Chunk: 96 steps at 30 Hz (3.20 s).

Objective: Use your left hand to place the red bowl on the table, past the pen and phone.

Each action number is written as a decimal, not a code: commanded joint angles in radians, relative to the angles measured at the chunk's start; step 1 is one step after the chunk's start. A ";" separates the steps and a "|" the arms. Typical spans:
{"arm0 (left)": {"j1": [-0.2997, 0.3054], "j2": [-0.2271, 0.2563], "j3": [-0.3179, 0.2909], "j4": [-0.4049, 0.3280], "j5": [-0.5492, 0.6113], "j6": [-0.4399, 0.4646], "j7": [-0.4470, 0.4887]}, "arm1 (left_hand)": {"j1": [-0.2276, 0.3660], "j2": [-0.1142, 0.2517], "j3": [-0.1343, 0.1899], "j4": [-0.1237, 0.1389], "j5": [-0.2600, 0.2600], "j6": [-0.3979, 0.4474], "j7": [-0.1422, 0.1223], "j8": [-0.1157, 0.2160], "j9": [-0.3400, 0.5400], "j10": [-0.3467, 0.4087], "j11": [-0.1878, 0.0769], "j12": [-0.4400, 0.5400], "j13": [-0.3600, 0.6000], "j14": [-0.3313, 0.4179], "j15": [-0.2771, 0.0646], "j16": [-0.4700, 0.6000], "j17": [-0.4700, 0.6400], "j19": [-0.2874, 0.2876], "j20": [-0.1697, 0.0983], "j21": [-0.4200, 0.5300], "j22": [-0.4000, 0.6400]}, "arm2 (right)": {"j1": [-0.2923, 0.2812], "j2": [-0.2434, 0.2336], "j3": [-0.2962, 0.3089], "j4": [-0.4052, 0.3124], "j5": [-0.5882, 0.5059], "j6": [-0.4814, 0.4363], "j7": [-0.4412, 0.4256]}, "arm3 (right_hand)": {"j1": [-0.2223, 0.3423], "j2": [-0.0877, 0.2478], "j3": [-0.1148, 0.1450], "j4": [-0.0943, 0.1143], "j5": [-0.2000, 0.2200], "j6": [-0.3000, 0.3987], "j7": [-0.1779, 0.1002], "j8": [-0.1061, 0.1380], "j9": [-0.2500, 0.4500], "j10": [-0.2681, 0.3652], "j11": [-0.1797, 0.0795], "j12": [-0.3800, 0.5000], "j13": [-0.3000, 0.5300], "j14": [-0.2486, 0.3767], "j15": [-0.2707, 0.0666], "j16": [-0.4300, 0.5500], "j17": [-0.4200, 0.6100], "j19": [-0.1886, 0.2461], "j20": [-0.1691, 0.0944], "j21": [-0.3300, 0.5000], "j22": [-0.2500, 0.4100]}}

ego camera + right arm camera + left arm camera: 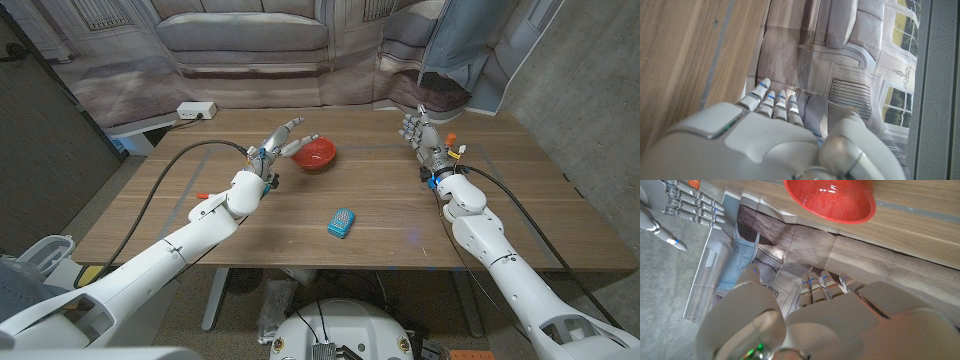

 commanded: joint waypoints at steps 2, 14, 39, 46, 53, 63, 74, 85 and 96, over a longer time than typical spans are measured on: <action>-0.011 0.010 0.021 -0.020 0.057 0.047 0.009 | 0.020 -0.012 0.000 -0.015 0.007 -0.009 0.002 -0.003 0.002 0.002 -0.001 0.000 0.006 0.000 -0.004 -0.003 0.003 -0.011 -0.018 -0.002 0.004 | 0.011 0.010 -0.001 0.021 0.001 0.011 0.011 | 0.003 0.004 -0.006 0.005 -0.003 0.013 0.000 -0.003 0.002 0.006 -0.001 0.003 0.006 0.013 -0.001 -0.004 0.005 0.005 -0.033 -0.003 0.004; -0.013 0.010 0.061 -0.046 0.189 0.101 0.074 | 0.082 -0.096 -0.033 -0.071 0.017 -0.001 -0.012 0.004 0.003 0.000 -0.022 0.000 0.012 0.012 -0.009 0.001 0.005 0.028 -0.017 0.009 0.002 | 0.019 0.021 -0.002 0.034 0.001 0.011 0.017 | 0.004 0.004 -0.008 0.004 -0.004 0.015 0.000 -0.003 0.002 0.010 0.001 0.003 0.006 0.020 0.007 -0.002 0.006 0.008 -0.031 -0.004 0.004; -0.032 0.022 0.108 -0.086 0.320 0.214 0.058 | 0.093 -0.124 -0.057 -0.082 0.022 -0.009 -0.016 0.000 0.004 -0.002 -0.023 0.000 0.015 0.020 -0.011 0.003 0.007 0.035 -0.001 0.008 0.004 | 0.004 0.019 0.005 0.002 -0.007 0.004 -0.013 | 0.006 0.005 -0.011 0.001 -0.005 0.017 -0.001 -0.003 0.002 0.013 0.000 0.001 0.007 0.031 0.007 0.000 0.006 0.015 -0.030 -0.005 0.005; -0.030 0.026 0.116 -0.095 0.336 0.243 0.042 | 0.086 -0.134 -0.070 -0.081 0.019 -0.017 -0.012 -0.004 0.005 -0.005 -0.022 -0.001 0.016 0.015 -0.008 0.001 0.008 0.032 0.010 0.006 0.004 | 0.007 0.021 0.003 0.004 -0.006 0.004 -0.018 | 0.007 0.005 -0.012 0.000 -0.006 0.017 0.000 -0.003 0.002 0.011 0.001 0.000 0.007 0.032 0.007 -0.001 0.006 0.015 -0.030 -0.006 0.005; -0.013 0.035 0.117 -0.126 0.358 0.295 0.038 | 0.077 -0.141 -0.087 -0.079 0.015 -0.013 -0.015 -0.002 0.006 0.010 -0.023 0.005 0.017 0.024 -0.021 0.005 0.009 0.038 0.012 0.008 0.005 | 0.015 0.027 0.000 0.017 -0.002 0.002 -0.012 | 0.008 0.005 -0.013 0.000 -0.006 0.019 0.001 -0.003 0.002 0.014 0.002 0.001 0.007 0.034 0.007 -0.001 0.006 0.016 -0.029 -0.006 0.005; -0.019 0.034 0.152 -0.160 0.428 0.412 0.005 | 0.102 -0.111 -0.099 -0.083 0.031 0.059 -0.033 0.023 0.008 0.071 -0.054 0.025 0.019 0.052 -0.048 0.013 0.011 0.053 -0.025 0.011 0.006 | 0.029 0.040 0.001 0.041 0.003 0.003 0.000 | 0.011 0.005 -0.014 -0.002 -0.007 0.021 0.001 -0.003 0.002 0.019 0.000 0.001 0.007 0.044 0.005 0.001 0.006 0.034 -0.031 -0.002 0.005; -0.045 0.030 0.188 -0.169 0.475 0.469 -0.041 | 0.114 -0.106 -0.101 -0.085 0.037 0.058 -0.036 0.021 0.008 0.073 -0.051 0.024 0.020 0.073 -0.050 0.019 0.012 0.056 -0.027 0.010 0.006 | 0.030 0.046 0.011 0.051 0.007 0.008 0.007 | 0.013 0.005 -0.015 -0.004 -0.008 0.023 0.001 -0.002 0.002 0.020 0.002 0.000 0.007 0.048 0.003 0.001 0.005 0.037 -0.030 -0.002 0.005; -0.083 0.023 0.217 -0.153 0.488 0.492 -0.106 | 0.115 -0.110 -0.111 -0.085 0.040 0.069 -0.041 0.023 0.008 0.091 -0.053 0.029 0.021 0.088 -0.052 0.022 0.012 0.059 -0.025 0.011 0.006 | 0.026 0.045 0.017 0.045 0.008 0.001 0.008 | 0.014 0.005 -0.016 -0.005 -0.009 0.024 0.001 -0.003 0.002 0.019 0.001 -0.001 0.007 0.048 0.002 0.000 0.005 0.039 -0.021 -0.003 0.005; -0.126 0.013 0.267 -0.143 0.535 0.553 -0.186 | 0.117 -0.111 -0.117 -0.084 0.042 0.079 -0.038 0.025 0.009 0.098 -0.048 0.029 0.021 0.095 -0.054 0.022 0.012 0.063 -0.021 0.011 0.006 | 0.021 0.045 0.021 0.039 0.009 -0.001 0.004 | 0.014 0.005 -0.017 -0.006 -0.009 0.023 0.001 -0.003 0.003 0.020 0.001 -0.002 0.007 0.053 0.004 0.001 0.005 0.039 -0.019 -0.004 0.005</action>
